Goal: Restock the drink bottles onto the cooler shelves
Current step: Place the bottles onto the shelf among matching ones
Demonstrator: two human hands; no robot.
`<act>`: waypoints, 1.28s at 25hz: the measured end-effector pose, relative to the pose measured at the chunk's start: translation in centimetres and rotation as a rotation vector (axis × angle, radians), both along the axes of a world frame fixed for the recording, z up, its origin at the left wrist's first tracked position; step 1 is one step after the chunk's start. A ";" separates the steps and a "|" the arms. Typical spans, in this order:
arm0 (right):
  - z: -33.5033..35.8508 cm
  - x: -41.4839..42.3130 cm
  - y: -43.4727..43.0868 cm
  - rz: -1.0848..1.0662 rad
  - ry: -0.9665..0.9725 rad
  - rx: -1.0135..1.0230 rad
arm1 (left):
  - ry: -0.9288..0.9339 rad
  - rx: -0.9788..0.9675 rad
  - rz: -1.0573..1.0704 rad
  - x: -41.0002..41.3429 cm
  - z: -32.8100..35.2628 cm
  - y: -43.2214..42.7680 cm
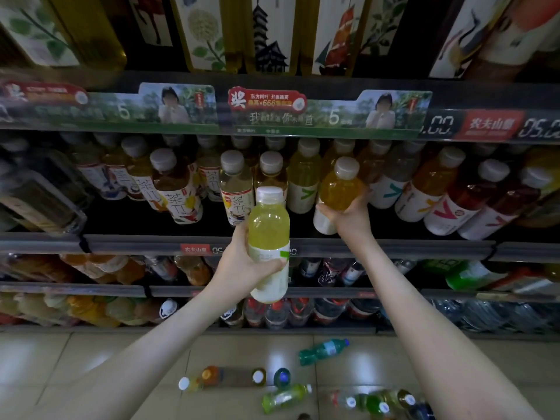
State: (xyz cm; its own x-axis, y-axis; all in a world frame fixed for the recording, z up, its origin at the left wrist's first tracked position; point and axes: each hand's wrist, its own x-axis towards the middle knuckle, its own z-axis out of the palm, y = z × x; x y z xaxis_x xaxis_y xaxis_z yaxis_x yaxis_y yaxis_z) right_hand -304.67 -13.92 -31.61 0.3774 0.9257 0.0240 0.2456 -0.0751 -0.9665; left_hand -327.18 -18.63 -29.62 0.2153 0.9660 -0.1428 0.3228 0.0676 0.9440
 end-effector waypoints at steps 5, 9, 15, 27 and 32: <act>-0.7 0.3 -0.9 0.013 -0.027 0.007 | -0.034 0.166 0.066 3.7 -1.1 1.2; -2.4 0.4 -2.9 0.000 -0.098 0.042 | -0.092 0.267 0.145 7.2 -2.4 2.2; -4.9 1.4 -5.0 0.010 -0.194 -0.054 | -0.085 0.438 0.211 10.2 -5.1 4.7; -5.0 0.1 -3.3 0.022 -0.267 -0.038 | 0.467 0.604 0.437 12.7 -6.0 5.7; -6.6 0.7 -6.4 0.086 -0.324 -0.085 | 0.400 0.680 0.443 12.8 -7.4 6.4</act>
